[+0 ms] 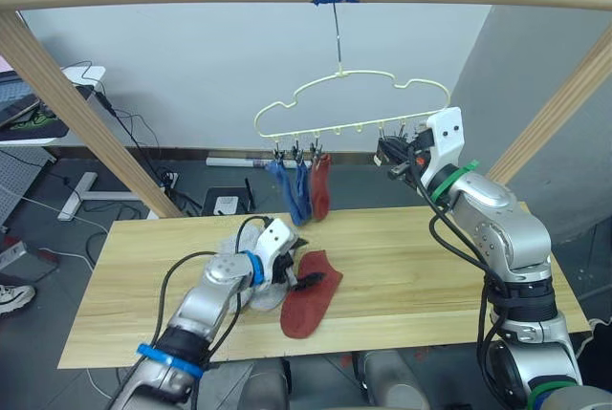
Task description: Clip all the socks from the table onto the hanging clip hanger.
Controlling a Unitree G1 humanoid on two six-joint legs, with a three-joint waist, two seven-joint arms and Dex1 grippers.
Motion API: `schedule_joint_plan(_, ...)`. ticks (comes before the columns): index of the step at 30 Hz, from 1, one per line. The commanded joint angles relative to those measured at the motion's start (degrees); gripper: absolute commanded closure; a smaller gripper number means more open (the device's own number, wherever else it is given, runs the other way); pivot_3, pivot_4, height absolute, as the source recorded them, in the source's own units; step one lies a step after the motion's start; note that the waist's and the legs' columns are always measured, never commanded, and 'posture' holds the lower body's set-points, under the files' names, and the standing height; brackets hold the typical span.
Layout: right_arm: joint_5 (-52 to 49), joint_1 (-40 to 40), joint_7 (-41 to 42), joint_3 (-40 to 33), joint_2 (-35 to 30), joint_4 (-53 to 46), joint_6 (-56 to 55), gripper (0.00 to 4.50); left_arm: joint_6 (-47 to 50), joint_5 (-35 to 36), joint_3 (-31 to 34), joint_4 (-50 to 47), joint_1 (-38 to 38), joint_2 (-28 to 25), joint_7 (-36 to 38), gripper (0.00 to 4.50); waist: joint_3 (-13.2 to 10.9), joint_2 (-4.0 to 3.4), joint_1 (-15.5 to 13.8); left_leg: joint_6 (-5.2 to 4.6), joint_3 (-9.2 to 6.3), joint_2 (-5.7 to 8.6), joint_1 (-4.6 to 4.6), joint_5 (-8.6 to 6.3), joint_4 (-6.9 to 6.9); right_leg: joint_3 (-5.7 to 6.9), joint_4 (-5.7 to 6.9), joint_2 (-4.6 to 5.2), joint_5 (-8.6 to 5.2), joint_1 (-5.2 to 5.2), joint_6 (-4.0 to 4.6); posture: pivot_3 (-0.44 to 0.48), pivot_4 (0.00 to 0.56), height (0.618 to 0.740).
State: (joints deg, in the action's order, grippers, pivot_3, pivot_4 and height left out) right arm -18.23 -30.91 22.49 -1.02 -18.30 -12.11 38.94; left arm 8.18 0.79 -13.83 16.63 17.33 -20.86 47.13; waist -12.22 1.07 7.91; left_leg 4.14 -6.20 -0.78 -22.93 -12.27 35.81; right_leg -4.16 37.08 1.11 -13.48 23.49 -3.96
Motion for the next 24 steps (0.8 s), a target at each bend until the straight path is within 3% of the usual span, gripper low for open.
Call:
schedule_joint_plan(1, 0.05, -0.65, -0.03, -0.80, -0.53, -0.36, -0.61, 4.50, -7.13, -3.79, -1.69, 8.07, 2.53, 2.30, -4.33, 0.04, 0.00, 0.00, 0.01, 0.00, 0.00, 0.00, 0.00, 0.00, -0.01, 0.00, 0.00, 0.00, 0.00, 0.00, 0.00, -0.170, 0.170, 0.740)
schedule_joint_plan(7, -0.05, -0.54, -0.22, -0.75, -0.66, -0.83, -0.24, 4.50, -13.28, -6.22, -3.39, 19.32, 5.74, 5.73, -5.62, 0.04, 0.00, 0.00, 0.02, 0.00, -0.01, 0.02, -0.04, 0.00, -0.03, 0.00, -0.03, 0.00, 0.00, 0.01, 0.00, -0.181, 0.169, 0.740)
schedule_joint_plan(17, -0.14, -0.09, -0.98, -1.42, -1.06, -1.76, 0.46, 4.50, -10.58, -6.47, -4.65, 19.27, 4.39, 5.15, -0.20, 0.04, 0.00, 0.00, 0.12, 0.00, -0.01, 0.01, -0.01, 0.00, -0.01, 0.00, 0.01, 0.00, 0.00, 0.00, -0.01, -0.202, 0.174, 0.740)
schedule_joint_plan(20, -0.15, -0.27, -1.06, -1.42, -1.07, -1.66, 0.43, 4.50, -10.52, -6.49, -4.81, 19.33, 4.33, 5.18, 0.52, 0.54, 0.00, 0.00, 0.12, 0.00, -0.01, 0.02, -0.01, 0.00, 0.00, 0.00, 0.00, 0.00, 0.00, -0.01, -0.01, -0.204, 0.175, 0.740)
schedule_joint_plan(24, -0.11, -0.39, -1.09, -1.47, -1.13, -1.45, 0.33, 4.50, -11.08, -6.87, -4.84, 19.41, 4.41, 5.20, 0.70, 1.74, 0.00, 0.00, 0.12, 0.00, -0.01, 0.01, 0.00, 0.00, 0.00, 0.00, 0.01, 0.00, 0.01, -0.01, -0.02, -0.203, 0.174, 0.740)
